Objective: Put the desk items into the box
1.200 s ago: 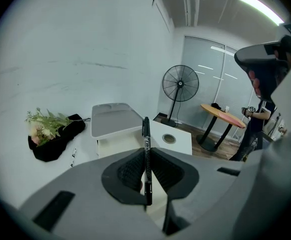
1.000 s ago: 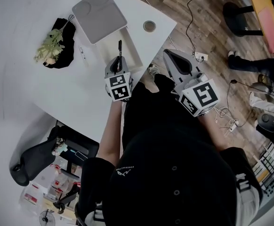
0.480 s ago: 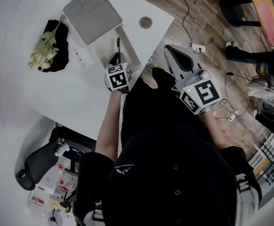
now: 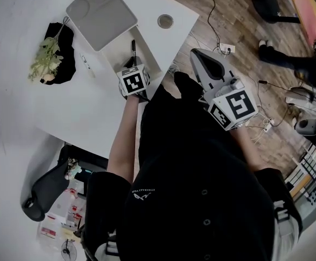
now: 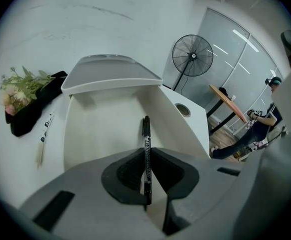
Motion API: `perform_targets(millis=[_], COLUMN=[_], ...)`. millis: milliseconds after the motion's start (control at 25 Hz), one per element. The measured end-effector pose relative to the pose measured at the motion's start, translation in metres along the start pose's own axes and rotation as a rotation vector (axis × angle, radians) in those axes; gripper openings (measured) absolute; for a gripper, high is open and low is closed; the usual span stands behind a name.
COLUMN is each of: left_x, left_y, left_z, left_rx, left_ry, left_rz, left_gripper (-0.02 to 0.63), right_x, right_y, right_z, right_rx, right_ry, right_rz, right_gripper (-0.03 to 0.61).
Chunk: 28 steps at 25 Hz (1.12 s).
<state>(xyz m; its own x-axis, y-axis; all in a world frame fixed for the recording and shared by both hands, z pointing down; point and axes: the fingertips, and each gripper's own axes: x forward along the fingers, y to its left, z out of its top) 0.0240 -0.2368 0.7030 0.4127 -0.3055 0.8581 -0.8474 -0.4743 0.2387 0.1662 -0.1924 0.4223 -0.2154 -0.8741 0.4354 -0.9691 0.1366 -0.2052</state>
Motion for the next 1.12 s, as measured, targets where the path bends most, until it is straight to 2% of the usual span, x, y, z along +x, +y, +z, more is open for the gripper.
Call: perform_targets(millis=[320,600,760,960,1120], left_x=[0.010,0.009,0.004,-0.008,-0.028], left_y=[0.003,-0.003,-0.007,-0.002,-0.002], left_z=[-0.003,-0.003,-0.001,0.005,0.017], left_rx=[-0.002,0.015,0.032,0.041,0.039], left_ry=[0.041,0.027,0.014,-0.035,-0.125], left_rz=[0.014,-0.003,-0.005,0.037,0.056], left_gripper=[0.046,0.047,0.078,0.078,0.008], right_x=[-0.003,-0.011,-0.015,-0.019,-0.023], right_y=[-0.006,-0.007,-0.005,-0.003,-0.001], right_z=[-0.003,-0.005,-0.005,-0.006,-0.006], right_rx=[0.004,0.008,0.009,0.010,0.010], right_ry=[0.007,0.002,-0.002,-0.011,-0.021], right_rz=[-0.024,-0.038,-0.031,-0.023,-0.010], right_gripper=[-0.002,-0.002,-0.002,-0.002,-0.002])
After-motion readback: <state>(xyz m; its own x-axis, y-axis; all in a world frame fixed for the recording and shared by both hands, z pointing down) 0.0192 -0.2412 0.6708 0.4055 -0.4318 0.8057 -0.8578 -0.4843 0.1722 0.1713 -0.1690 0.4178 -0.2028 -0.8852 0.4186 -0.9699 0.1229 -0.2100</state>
